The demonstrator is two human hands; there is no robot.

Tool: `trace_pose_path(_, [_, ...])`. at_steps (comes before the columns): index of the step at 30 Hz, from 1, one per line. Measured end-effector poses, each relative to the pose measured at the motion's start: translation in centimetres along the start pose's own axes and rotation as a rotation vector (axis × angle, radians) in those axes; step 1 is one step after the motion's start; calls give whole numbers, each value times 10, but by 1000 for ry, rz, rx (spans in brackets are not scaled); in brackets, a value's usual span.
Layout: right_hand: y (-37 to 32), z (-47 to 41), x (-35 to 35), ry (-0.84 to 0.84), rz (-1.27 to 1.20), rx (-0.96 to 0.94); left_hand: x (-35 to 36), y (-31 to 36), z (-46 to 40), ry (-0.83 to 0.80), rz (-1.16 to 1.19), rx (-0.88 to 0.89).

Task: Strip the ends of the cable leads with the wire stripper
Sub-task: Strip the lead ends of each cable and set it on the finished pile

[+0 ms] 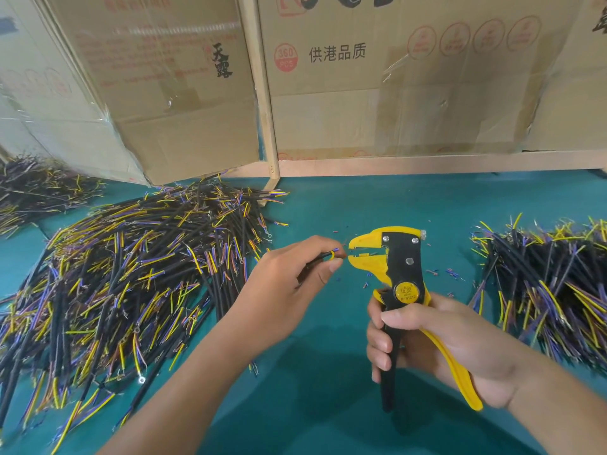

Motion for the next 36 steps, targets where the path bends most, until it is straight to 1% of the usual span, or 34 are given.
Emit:
trace_pose_path(6, [2,0,0,12,36,1,1,3,0,-20,38,-5])
trace_pose_path(14, [4,1,4,13,-32,18,3,2,1,-57,59,-25])
trace_pose_path(20, [5,1,3,98,-13,16,6,1,2,-83,35,-28])
trace_pose_path(24, [3,2,0,145,2,17,2,-3,2,-62,20,-46])
trace_pose_path(30, [-4,4,-12,167,3,-19,-6,-7,1,-26,12,-46])
trace_pose_path(33, [-7,4,-21,128,-19,-12,-6,-6,1,-46,-14,-27])
trace_pose_path(36, [-6,5,-26,30,21,7,-4,-2,0,-78,-33,20])
Point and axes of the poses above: each hand's wrist, its own z-axis away from the middle knuckle, its own x-axis out of the palm, y = z × x, the point moved 6 cm from there along -z, towards the middle knuckle, and after that the axes turned 5 degrees about z, right-handed, at the moved point
